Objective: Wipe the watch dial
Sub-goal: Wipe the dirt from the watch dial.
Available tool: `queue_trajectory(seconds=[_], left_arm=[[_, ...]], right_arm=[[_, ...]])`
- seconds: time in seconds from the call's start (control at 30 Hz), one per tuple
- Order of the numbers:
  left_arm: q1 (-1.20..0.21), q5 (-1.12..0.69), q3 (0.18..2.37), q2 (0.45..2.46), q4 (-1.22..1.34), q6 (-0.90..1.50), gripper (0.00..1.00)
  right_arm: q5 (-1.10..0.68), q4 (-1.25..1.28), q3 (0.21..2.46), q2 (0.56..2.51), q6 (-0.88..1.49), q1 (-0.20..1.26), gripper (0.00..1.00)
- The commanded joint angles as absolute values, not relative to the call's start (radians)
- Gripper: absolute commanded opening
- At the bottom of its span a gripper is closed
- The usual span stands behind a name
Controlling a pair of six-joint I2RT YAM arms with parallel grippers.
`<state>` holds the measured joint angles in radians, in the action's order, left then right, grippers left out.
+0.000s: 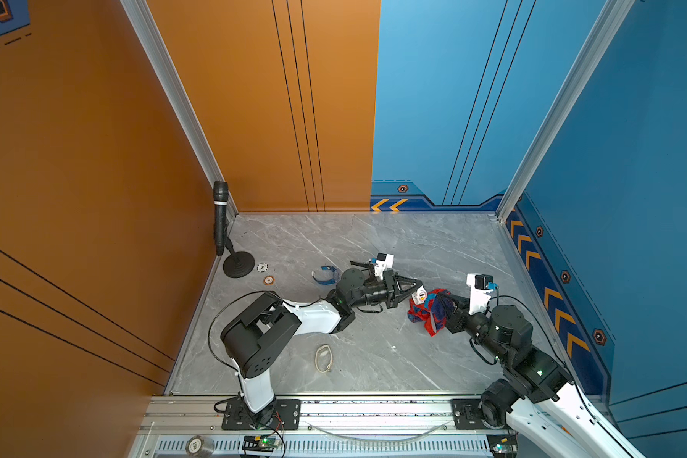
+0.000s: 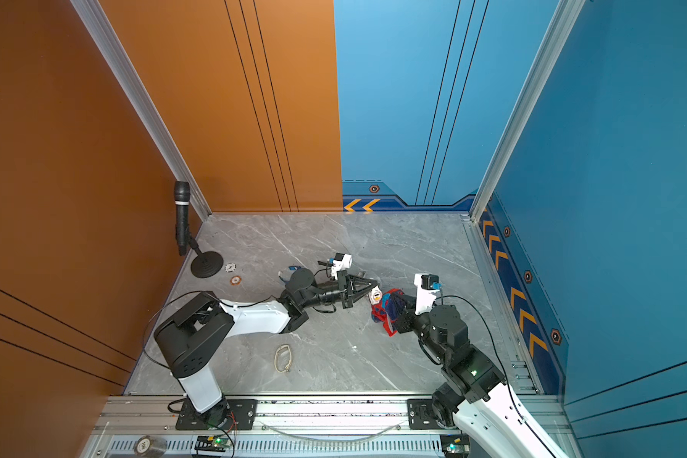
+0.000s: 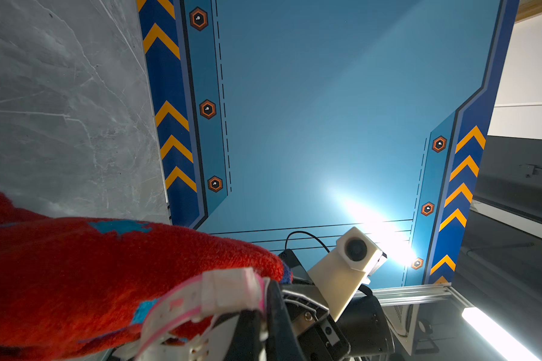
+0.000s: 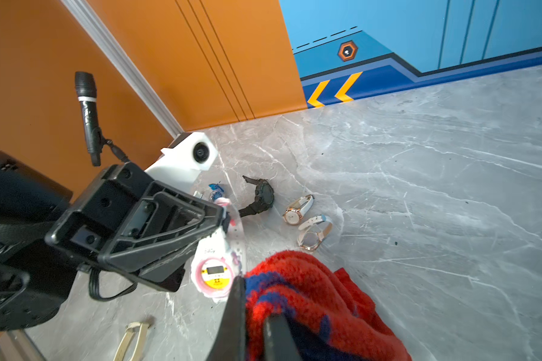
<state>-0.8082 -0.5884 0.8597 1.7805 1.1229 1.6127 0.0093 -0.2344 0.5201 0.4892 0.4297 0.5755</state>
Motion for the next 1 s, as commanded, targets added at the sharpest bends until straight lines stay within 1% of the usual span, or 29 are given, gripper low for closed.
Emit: queue_trajectory(seconds=[0.0,0.27,0.43,0.73,0.97], left_arm=[[-0.822,-0.614,0.886,1.793,1.12,1.588,0.0],[-0.825,-0.608,0.881,1.795,1.121,1.586,0.0],[-0.823,-0.603,0.882,1.8,1.148,1.601,0.0],[-0.818,-0.605,0.882,1.797,1.177,1.62,0.0],[-0.816,-0.601,0.874,1.799,1.187,1.623,0.0]], right_arm=[[-0.058,-0.161,0.521,0.507,0.378,0.593,0.0],[-0.092,-0.075,0.52,0.56,0.403,0.625,0.0],[-0.064,-0.056,0.498,0.586,0.408,0.646,0.0],[-0.025,-0.019,0.409,0.642,0.402,0.631,0.0],[-0.039,-0.018,0.398,0.633,0.405,0.629,0.0]])
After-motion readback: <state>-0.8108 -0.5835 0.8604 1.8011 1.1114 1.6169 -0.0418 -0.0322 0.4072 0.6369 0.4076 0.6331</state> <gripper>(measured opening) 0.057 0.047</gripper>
